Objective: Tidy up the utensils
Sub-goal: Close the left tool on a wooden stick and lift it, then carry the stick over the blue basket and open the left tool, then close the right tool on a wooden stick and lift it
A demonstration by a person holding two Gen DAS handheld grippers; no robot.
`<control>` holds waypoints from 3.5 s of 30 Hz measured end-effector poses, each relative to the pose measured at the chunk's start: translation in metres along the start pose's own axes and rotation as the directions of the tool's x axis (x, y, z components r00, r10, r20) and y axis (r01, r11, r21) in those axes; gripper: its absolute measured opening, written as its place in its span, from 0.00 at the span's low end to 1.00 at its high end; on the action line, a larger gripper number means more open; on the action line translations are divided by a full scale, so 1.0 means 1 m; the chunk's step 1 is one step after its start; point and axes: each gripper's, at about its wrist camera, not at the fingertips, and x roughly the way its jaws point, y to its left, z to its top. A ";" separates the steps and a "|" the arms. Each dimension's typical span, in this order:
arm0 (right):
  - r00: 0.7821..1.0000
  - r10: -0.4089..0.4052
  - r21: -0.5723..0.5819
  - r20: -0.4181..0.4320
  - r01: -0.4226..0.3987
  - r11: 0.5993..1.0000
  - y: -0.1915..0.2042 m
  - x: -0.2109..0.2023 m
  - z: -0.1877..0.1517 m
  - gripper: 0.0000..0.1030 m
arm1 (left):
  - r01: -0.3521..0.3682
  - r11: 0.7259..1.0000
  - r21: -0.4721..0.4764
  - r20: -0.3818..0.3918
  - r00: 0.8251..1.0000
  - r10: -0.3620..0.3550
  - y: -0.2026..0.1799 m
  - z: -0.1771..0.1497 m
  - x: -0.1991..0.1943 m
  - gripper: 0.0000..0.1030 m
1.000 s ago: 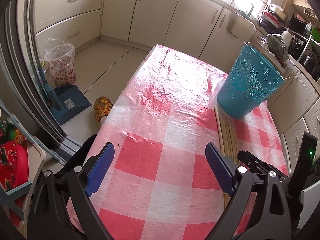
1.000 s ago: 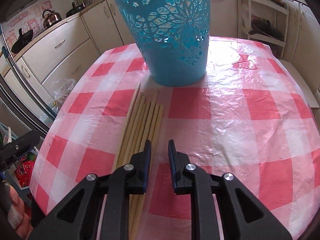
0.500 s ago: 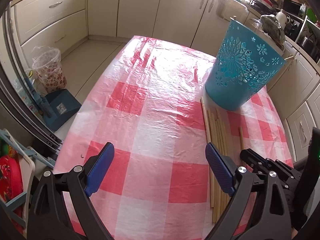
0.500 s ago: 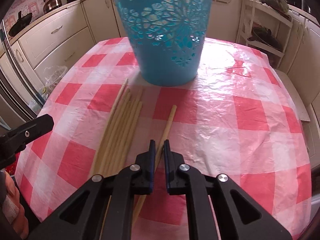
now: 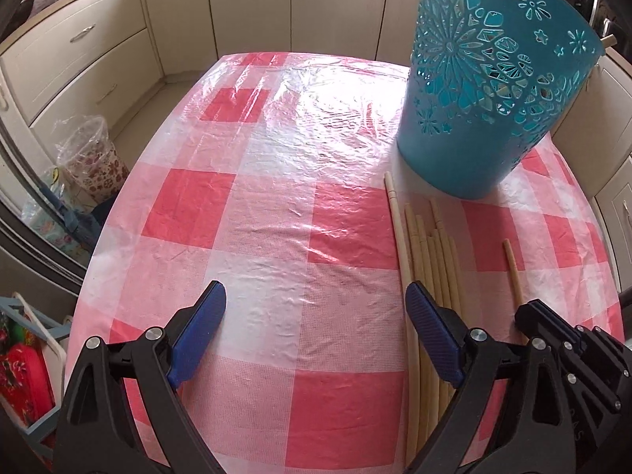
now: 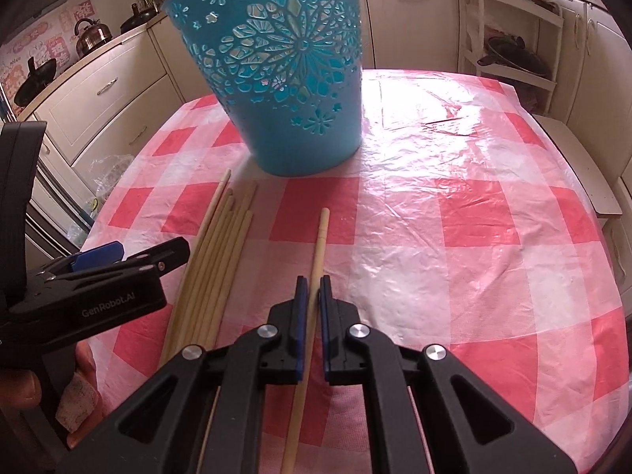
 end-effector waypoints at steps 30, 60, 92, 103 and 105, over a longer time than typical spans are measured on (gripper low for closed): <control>0.999 0.032 0.039 -0.004 -0.032 0.999 -0.006 0.001 0.003 0.05 | 0.124 0.978 0.167 -0.075 0.991 -0.113 0.023 0.014 0.001 0.12; 0.999 0.033 0.039 0.003 -0.033 0.999 -0.005 0.003 0.003 0.05 | 0.263 0.953 0.152 0.179 0.941 -0.288 0.010 0.065 -0.102 0.05; 0.999 0.053 0.050 0.008 -0.053 0.997 -0.006 0.003 0.006 0.08 | 0.263 0.965 0.020 0.665 0.717 -0.209 -0.066 0.184 -0.111 0.05; 0.999 0.053 0.050 0.009 -0.053 0.997 -0.006 0.004 0.005 0.08 | 0.169 0.979 0.115 0.559 0.803 -0.204 -0.063 0.149 -0.093 0.35; 0.998 0.059 0.053 0.010 -0.059 0.997 -0.007 0.004 0.005 0.08 | 0.141 0.985 0.097 0.575 0.800 -0.171 -0.051 0.137 -0.103 0.58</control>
